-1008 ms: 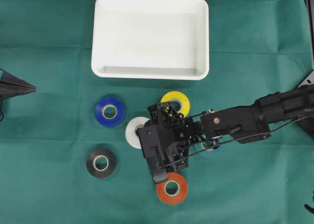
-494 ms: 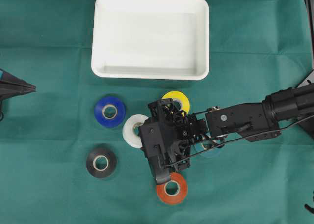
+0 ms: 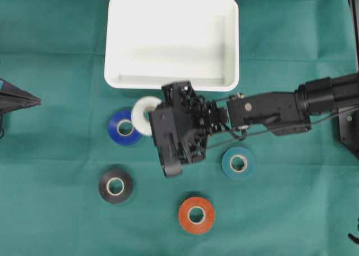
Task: Put the tape into the white case with the right arm.
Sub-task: 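Lift the white roll and carry it into the white tray, then open the right gripper to release the white roll in the tray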
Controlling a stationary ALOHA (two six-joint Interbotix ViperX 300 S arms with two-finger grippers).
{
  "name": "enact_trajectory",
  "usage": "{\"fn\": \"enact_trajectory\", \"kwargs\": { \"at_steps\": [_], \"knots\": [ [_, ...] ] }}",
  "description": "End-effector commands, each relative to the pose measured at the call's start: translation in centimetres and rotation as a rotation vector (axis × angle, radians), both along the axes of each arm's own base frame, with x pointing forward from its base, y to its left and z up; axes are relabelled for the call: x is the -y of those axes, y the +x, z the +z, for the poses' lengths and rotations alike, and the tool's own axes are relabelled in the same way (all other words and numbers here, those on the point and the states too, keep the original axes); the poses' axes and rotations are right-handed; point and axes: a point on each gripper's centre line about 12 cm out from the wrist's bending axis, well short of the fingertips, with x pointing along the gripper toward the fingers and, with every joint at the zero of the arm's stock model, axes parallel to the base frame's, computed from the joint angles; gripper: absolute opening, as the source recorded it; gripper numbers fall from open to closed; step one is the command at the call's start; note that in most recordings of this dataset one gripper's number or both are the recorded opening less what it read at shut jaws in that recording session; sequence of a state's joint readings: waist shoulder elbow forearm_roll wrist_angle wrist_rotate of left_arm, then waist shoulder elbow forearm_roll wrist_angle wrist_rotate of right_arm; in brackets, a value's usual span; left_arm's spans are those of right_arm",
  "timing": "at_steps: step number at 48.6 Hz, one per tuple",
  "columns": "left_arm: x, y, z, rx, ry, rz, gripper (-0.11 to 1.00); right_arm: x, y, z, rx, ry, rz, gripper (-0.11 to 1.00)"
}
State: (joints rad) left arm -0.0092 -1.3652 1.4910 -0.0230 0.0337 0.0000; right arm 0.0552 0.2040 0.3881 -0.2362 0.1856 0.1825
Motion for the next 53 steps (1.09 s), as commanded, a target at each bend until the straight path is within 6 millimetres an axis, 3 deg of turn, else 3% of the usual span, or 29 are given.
{"fn": "enact_trajectory", "kwargs": {
  "at_steps": [1,15,31,45,53],
  "knots": [
    [0.0,0.1,0.5,0.009,0.000,0.000,0.00,1.8,0.5,2.9,0.074,-0.006,-0.033,0.03],
    [0.0,0.1,0.4,0.006,0.001,0.000,0.00,8.7,0.0,2.9,0.076,-0.013,-0.182,0.03],
    [0.0,0.1,0.4,0.008,0.000,0.000,0.00,14.6,-1.4,2.7,0.072,-0.048,-0.292,0.03],
    [0.0,0.1,0.4,0.006,0.000,0.000,0.00,16.7,-2.2,2.1,0.079,-0.096,-0.296,0.03],
    [0.0,0.1,0.3,0.005,0.001,0.000,0.00,16.8,-2.1,1.2,0.072,-0.089,-0.297,0.03]
  ]
}}
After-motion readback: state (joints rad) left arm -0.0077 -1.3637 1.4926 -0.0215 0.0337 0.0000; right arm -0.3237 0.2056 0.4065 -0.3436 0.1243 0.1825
